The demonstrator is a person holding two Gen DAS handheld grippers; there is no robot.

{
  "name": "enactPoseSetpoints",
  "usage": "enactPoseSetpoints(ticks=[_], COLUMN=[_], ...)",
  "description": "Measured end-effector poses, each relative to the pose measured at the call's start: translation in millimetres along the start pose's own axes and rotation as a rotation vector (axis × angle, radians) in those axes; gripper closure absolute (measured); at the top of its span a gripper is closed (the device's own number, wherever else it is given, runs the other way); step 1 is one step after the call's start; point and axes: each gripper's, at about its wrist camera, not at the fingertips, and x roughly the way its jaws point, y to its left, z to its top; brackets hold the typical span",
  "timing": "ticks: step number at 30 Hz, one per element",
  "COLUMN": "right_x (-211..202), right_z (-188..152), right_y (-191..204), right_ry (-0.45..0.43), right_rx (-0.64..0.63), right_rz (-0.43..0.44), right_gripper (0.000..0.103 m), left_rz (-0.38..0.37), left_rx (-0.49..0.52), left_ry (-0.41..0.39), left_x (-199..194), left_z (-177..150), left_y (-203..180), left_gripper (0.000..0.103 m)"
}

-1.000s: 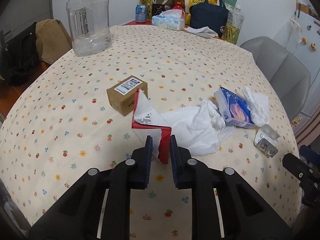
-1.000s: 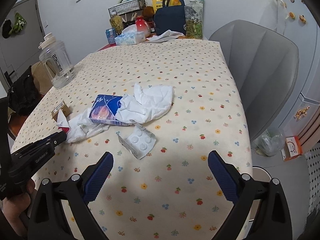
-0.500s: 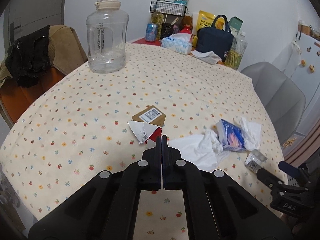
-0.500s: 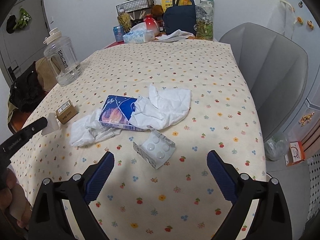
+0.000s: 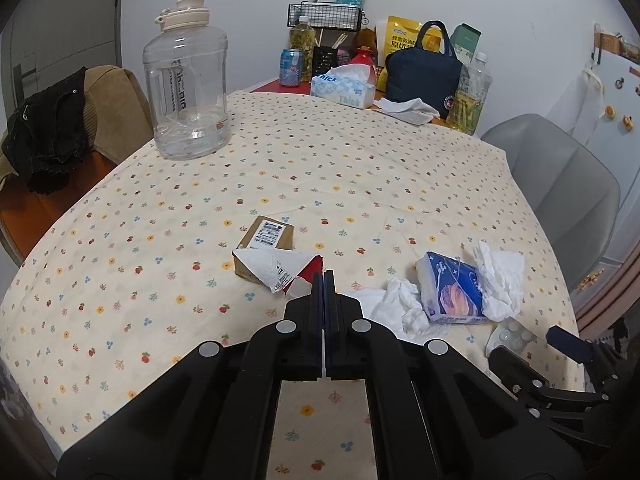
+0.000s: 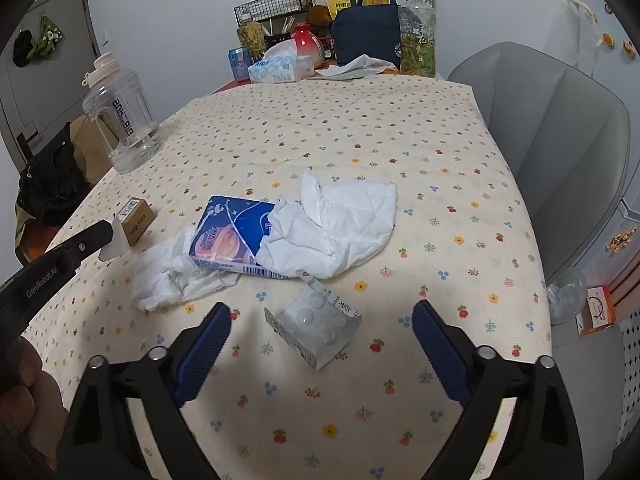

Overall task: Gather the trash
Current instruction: 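Grasp the pill blister pack with the right gripper while the left holds the packet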

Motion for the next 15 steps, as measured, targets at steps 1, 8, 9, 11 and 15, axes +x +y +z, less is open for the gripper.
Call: enactPoseSetpoints(ticks=[1, 8, 9, 11, 15], right_x=[2.6, -11.1, -16.1, -25.9, -47.5], right_z=[0.2, -3.7, -4.2, -5.1, -3.7], right_y=[0.0, -2.4, -3.2, -5.0, -10.6], right_ry=[0.014, 0.016, 0.008, -0.007, -0.044], right_rx=[-0.005, -0.003, -0.001, 0.002, 0.017], right_rz=[0.008, 0.020, 0.019, 0.018, 0.013], right_gripper=[0.038, 0.058, 0.058, 0.058, 0.058], left_rz=[-0.001, -0.017, -0.020, -0.025, -0.037], left_rx=[0.002, 0.008, 0.008, 0.011, 0.022], left_ry=[0.001, -0.008, -0.010, -0.015, -0.025], left_x=[0.4, -5.2, -6.5, -9.5, -15.7], left_z=[0.0, -1.3, -1.2, -1.0, -0.9], left_y=[-1.7, -6.6, -7.1, -9.3, -17.9], left_gripper=[0.102, 0.102, 0.102, 0.102, 0.102])
